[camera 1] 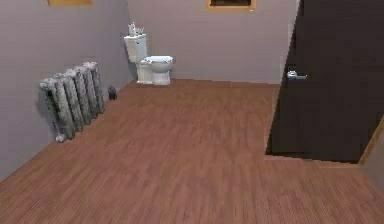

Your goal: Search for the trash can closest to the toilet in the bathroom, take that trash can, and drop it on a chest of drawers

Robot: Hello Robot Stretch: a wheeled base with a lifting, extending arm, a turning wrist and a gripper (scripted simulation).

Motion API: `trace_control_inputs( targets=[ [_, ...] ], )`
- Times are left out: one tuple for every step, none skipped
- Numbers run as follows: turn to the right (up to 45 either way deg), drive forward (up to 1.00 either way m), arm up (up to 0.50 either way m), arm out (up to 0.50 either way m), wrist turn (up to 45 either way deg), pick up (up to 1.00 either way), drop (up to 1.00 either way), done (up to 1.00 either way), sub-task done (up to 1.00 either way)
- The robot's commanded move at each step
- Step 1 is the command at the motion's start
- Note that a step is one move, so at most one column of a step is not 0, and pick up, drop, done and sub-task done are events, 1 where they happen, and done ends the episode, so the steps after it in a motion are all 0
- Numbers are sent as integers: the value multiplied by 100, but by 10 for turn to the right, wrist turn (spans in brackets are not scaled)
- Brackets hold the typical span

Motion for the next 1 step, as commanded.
trace_control_inputs(
  targets=[
    [0,100,0,0,0,0,0,0,0]
  ],
)
